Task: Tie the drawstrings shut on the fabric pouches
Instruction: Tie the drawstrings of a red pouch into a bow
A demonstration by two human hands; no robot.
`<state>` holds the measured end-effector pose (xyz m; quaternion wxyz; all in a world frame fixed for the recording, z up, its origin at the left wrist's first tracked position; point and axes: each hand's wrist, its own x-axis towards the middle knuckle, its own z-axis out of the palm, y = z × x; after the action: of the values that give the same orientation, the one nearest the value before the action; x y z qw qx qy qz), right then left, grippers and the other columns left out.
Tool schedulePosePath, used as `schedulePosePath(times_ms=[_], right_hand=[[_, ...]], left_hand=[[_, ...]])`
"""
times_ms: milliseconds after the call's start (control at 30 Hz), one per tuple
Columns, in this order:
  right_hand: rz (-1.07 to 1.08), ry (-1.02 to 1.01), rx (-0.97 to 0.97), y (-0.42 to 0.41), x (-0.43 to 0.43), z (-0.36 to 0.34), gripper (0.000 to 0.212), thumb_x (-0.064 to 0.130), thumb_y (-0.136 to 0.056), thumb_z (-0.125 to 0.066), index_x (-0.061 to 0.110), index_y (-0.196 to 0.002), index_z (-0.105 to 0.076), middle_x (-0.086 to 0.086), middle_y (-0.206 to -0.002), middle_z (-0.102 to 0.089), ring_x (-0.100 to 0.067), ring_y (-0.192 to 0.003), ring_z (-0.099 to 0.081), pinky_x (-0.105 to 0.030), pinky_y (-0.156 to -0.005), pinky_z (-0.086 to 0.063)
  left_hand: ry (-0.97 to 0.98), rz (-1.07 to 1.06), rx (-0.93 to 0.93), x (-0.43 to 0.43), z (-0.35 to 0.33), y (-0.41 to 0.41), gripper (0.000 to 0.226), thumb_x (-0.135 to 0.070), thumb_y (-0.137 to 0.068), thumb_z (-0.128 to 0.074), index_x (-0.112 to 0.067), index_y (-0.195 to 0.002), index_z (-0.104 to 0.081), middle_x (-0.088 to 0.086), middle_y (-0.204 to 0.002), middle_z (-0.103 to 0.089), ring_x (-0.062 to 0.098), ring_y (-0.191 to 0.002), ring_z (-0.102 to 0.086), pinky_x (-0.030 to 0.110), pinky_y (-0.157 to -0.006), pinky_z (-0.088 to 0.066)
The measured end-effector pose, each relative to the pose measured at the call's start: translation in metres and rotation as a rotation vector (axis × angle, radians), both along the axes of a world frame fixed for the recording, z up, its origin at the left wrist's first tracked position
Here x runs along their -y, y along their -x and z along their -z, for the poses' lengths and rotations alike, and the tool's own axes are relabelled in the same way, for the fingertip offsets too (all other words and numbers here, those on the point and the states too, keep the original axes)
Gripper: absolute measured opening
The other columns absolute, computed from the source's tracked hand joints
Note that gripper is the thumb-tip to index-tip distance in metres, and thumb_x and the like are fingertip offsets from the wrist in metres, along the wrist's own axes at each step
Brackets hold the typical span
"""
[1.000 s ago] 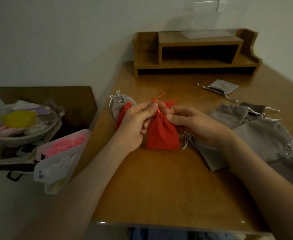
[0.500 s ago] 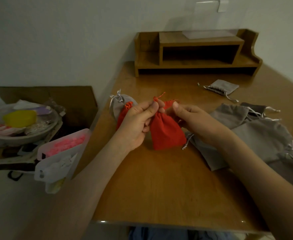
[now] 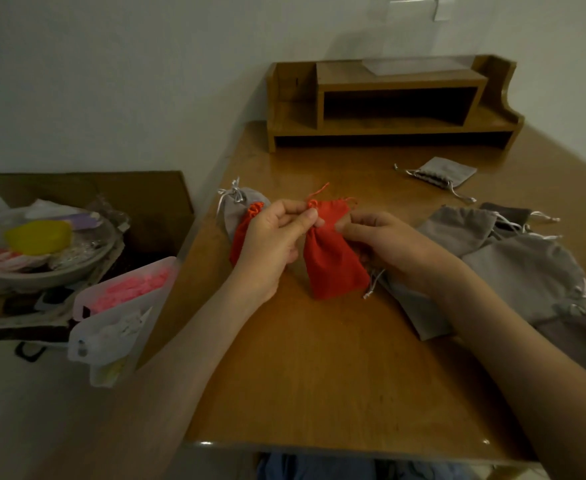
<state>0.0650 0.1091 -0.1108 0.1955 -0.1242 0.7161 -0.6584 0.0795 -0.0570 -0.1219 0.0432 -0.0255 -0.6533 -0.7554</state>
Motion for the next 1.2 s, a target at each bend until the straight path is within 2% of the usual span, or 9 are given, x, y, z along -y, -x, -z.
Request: schedulePosePath(times_ms=[133,200,300,467,700,833,933,1000,1200], right_hand=[[0.111,0.015,-0.099,0.005,0.001,0.003,0.016,0.005,-0.093,-0.054,0.014,-0.080,-0.058,0.000,-0.070,-0.057,-0.011,-0.062,-0.052,-0.023,-0.060,-0.043],[0.151,0.090,-0.125,0.006,0.001,0.002,0.013,0.003,-0.093,-0.053,0.010,-0.083,-0.058,-0.001,-0.070,-0.059,-0.009,-0.064,-0.055,-0.021,-0.062,-0.047],[0.148,0.195,-0.114,0.005,0.002,0.001,0.016,0.005,-0.098,-0.045,0.005,-0.089,-0.059,-0.003,-0.073,-0.060,-0.009,-0.066,-0.057,-0.017,-0.062,-0.049],[0.070,0.237,-0.099,0.001,0.006,0.000,0.020,-0.003,-0.096,-0.042,0.004,-0.096,-0.060,-0.006,-0.078,-0.063,-0.010,-0.071,-0.060,-0.017,-0.067,-0.051],[0.057,0.114,-0.280,-0.001,0.010,0.005,0.018,-0.004,-0.093,-0.051,0.012,-0.095,-0.057,0.000,-0.076,-0.063,-0.007,-0.073,-0.060,-0.019,-0.072,-0.050],[0.083,-0.104,-0.473,-0.002,0.010,0.007,0.012,0.002,-0.092,-0.056,0.012,-0.099,-0.059,-0.001,-0.085,-0.067,-0.008,-0.081,-0.063,-0.024,-0.077,-0.049],[0.077,-0.196,-0.641,-0.003,0.010,0.007,0.013,0.005,-0.091,-0.058,0.009,-0.103,-0.056,0.001,-0.092,-0.068,-0.004,-0.088,-0.064,-0.021,-0.080,-0.049],[0.064,-0.175,-0.682,-0.002,0.011,0.007,0.015,0.002,-0.092,-0.056,0.010,-0.105,-0.054,0.003,-0.092,-0.065,-0.003,-0.087,-0.063,-0.020,-0.080,-0.048],[0.112,-0.077,-0.649,-0.002,0.013,0.008,0.016,0.008,-0.098,-0.045,0.018,-0.109,-0.047,-0.012,-0.090,-0.061,-0.018,-0.081,-0.060,-0.033,-0.074,-0.047]], left_hand=[[0.248,-0.102,-0.123,0.002,0.009,0.003,0.007,-0.015,-0.091,-0.062,-0.016,-0.096,-0.066,-0.002,-0.082,-0.070,-0.005,-0.050,-0.052,0.008,-0.049,-0.036],[0.366,-0.125,-0.189,0.001,0.011,0.003,0.007,-0.018,-0.090,-0.064,-0.025,-0.092,-0.066,-0.006,-0.083,-0.071,-0.004,-0.063,-0.061,0.011,-0.060,-0.044],[0.448,-0.137,-0.217,-0.001,0.012,0.001,0.008,-0.019,-0.089,-0.066,-0.024,-0.095,-0.067,-0.008,-0.085,-0.071,0.002,-0.082,-0.067,0.017,-0.075,-0.051],[0.429,-0.115,-0.201,-0.001,0.010,0.001,0.010,-0.020,-0.089,-0.065,-0.028,-0.087,-0.060,-0.008,-0.071,-0.066,-0.001,-0.059,-0.059,0.015,-0.054,-0.043],[0.433,-0.044,-0.151,0.001,0.014,0.005,0.022,-0.016,-0.095,-0.056,-0.026,-0.078,-0.066,-0.013,-0.052,-0.058,-0.001,-0.050,-0.054,0.017,-0.052,-0.045],[0.440,0.023,-0.164,0.001,0.013,0.004,0.021,-0.017,-0.095,-0.055,-0.027,-0.080,-0.065,-0.012,-0.055,-0.059,0.000,-0.053,-0.056,0.015,-0.058,-0.045],[0.383,0.088,-0.166,0.000,0.012,0.002,0.006,-0.025,-0.088,-0.063,-0.030,-0.087,-0.066,-0.014,-0.062,-0.062,0.002,-0.061,-0.058,0.020,-0.066,-0.047],[0.341,0.095,-0.174,0.000,0.011,0.001,0.012,-0.031,-0.082,-0.064,-0.028,-0.093,-0.066,-0.010,-0.073,-0.065,0.004,-0.066,-0.060,0.022,-0.068,-0.048],[0.341,0.042,-0.189,-0.001,0.013,0.004,0.015,-0.008,-0.088,-0.063,-0.017,-0.100,-0.066,-0.004,-0.080,-0.065,-0.002,-0.068,-0.059,0.016,-0.065,-0.046]])
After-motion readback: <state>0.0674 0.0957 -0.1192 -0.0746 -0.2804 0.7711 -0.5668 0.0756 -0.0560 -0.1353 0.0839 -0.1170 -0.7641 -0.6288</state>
